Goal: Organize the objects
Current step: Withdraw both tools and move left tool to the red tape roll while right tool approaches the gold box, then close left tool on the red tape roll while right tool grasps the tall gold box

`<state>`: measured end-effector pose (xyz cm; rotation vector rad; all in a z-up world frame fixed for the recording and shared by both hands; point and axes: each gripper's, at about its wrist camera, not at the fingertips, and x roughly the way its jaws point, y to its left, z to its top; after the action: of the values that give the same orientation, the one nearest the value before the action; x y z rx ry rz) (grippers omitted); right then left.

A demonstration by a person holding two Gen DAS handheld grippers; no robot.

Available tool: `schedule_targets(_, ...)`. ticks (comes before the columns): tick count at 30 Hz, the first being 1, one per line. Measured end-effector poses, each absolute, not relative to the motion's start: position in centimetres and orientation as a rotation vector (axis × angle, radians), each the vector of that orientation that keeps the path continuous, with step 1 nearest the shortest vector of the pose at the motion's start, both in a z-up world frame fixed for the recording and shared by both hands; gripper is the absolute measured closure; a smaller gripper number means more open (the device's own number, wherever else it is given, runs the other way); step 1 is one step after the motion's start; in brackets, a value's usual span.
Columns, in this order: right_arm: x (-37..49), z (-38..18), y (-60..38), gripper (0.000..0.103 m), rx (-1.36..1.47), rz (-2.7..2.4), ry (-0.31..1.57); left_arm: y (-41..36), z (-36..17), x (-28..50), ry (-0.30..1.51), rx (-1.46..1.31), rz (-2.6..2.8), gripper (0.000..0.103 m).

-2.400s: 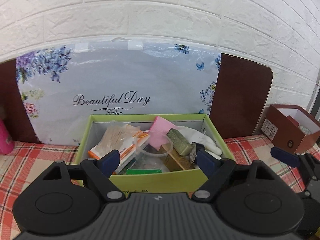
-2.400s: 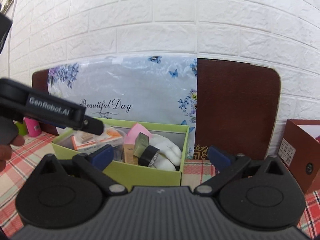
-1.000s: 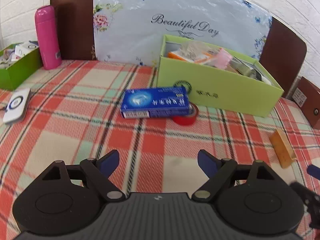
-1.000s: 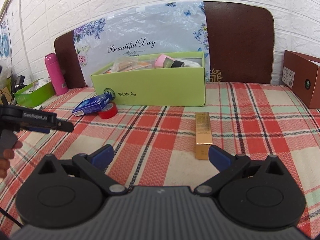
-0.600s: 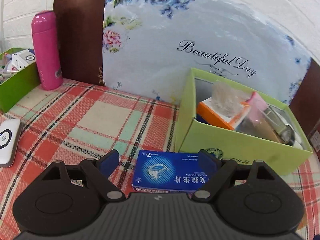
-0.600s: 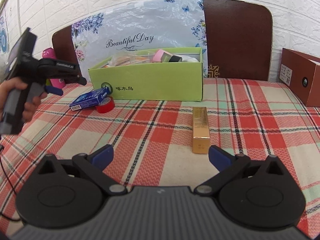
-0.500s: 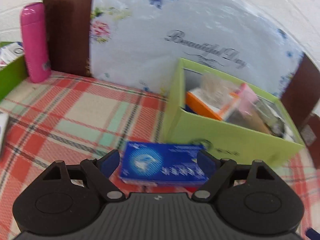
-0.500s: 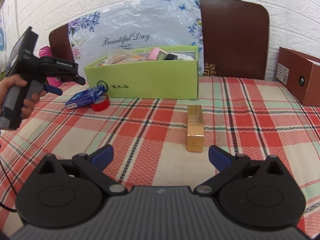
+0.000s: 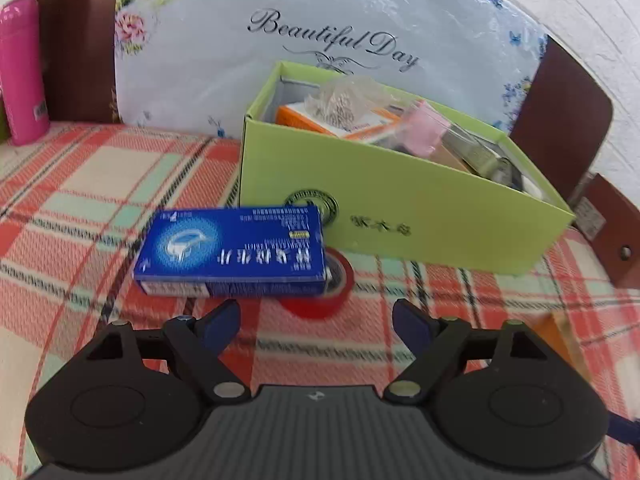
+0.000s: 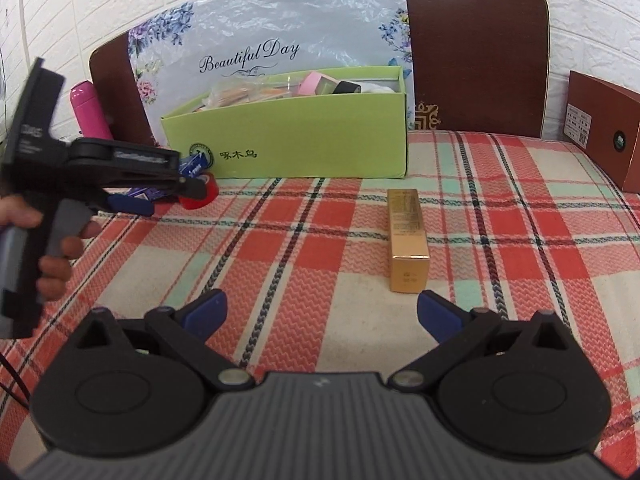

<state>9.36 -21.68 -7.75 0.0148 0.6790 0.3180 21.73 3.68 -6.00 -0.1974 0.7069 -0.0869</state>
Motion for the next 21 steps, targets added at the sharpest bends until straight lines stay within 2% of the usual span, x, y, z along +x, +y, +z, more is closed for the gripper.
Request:
schedule_targets(5,10.3,-8.0,-22.4,0.000,0.042,0.295,0.687,2.9,-6.8,22.9,0.676,-0.221,-0.025,0.019)
schedule_targets(7,11.0,-8.2,-22.5,0.000,0.054,0.290,0.690,2.4,-6.6,23.1,0.674,-0.207,0.016,0.028)
schedule_targets(9,11.8,-8.3,-22.5,0.000,0.061,0.278,0.688,2.3,-6.4,23.2,0.683,-0.199,0.005,0.053)
schedule_targets(10,12.1,-8.3,-22.4,0.003,0.062,0.272,0.679,2.4,-6.4,23.1,0.681,-0.204,-0.003,0.053)
schedule_targets(15,13.8,-8.8,-22.2,0.033,0.055,0.234,0.687,3.0,-6.5,21.1,0.699,-0.204,-0.069,0.053)
schedule_targets(17,13.9,-8.8,-22.4,0.070,0.057,0.246,0.701,3.0,-6.5,19.6,0.712,-0.185,-0.102,0.053)
schedule_targets(18,13.8,-8.7,-22.5,0.074,0.063,0.258,0.705,3.0,-6.6,18.8,0.719,-0.170,-0.124,0.053)
schedule_targets(21,12.6,-8.4,-22.5,0.076,0.049,0.302,0.716,2.7,-6.6,16.2,0.738,-0.116,-0.190,0.053)
